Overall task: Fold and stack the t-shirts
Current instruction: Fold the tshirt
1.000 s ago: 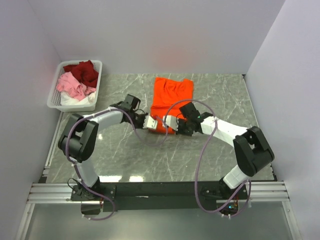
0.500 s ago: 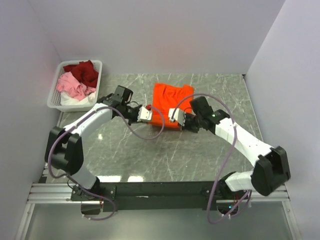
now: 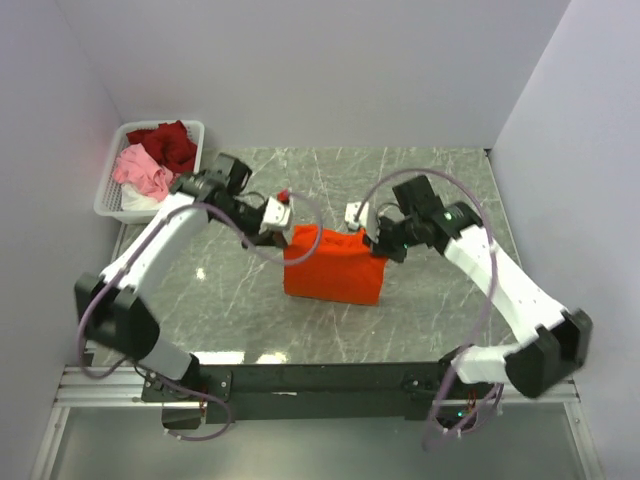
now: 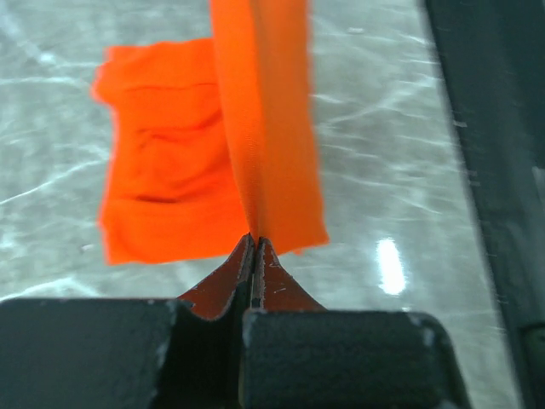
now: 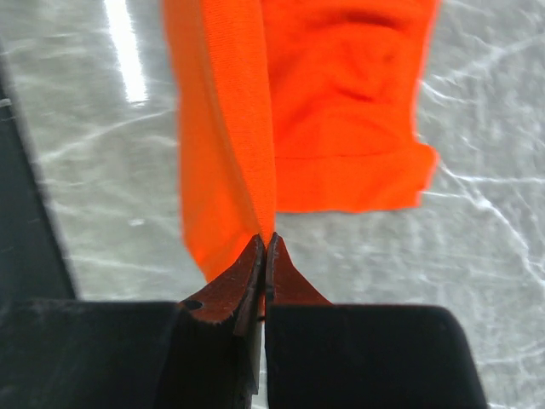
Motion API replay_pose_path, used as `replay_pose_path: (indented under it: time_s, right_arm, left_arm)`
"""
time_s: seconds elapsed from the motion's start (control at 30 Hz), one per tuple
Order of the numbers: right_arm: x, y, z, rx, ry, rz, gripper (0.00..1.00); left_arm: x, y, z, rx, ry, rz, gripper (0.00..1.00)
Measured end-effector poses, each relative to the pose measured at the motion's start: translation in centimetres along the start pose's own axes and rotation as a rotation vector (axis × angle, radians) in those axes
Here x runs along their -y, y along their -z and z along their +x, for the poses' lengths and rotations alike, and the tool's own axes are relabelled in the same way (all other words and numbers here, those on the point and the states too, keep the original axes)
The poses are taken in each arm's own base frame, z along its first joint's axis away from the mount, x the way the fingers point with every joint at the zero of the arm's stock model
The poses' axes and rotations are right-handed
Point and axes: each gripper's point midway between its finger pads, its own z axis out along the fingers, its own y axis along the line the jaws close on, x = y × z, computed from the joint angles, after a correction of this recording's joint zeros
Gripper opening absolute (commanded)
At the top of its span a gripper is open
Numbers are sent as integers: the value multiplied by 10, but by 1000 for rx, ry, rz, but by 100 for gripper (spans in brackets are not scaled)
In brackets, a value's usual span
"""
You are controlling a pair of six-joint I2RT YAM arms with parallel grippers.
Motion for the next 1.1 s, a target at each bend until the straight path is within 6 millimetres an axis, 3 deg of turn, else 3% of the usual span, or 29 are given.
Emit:
replay_pose_path:
  time_s: [0.13, 0.23, 0.37, 0.53, 0.7, 0.93, 1.1]
  right_arm:
    - [42, -25, 12, -64, -44, -31, 0]
    - [64, -47, 23, -107, -70, -64, 0]
    - [98, -72, 34, -143, -101, -75, 0]
    - [134, -93, 50, -177, -124, -64, 0]
    - [141, -114, 72, -230, -140, -72, 0]
    - [150, -145, 108, -322, -183, -57, 0]
    - [155, -148, 109, -323, -207, -27, 0]
  left_arm:
    - [-55, -6, 18, -5, 68, -11, 1]
    - [-89, -22, 54, -23, 161, 5, 2]
    - [-116, -40, 93, -42, 240, 12, 4]
    - [-141, -52, 113, -54, 262, -22, 6]
    - [-170, -62, 123, -58, 276, -75, 13]
    - [-182, -79, 160, -122, 384, -119, 15]
    - [-188, -81, 164, -130, 443, -155, 13]
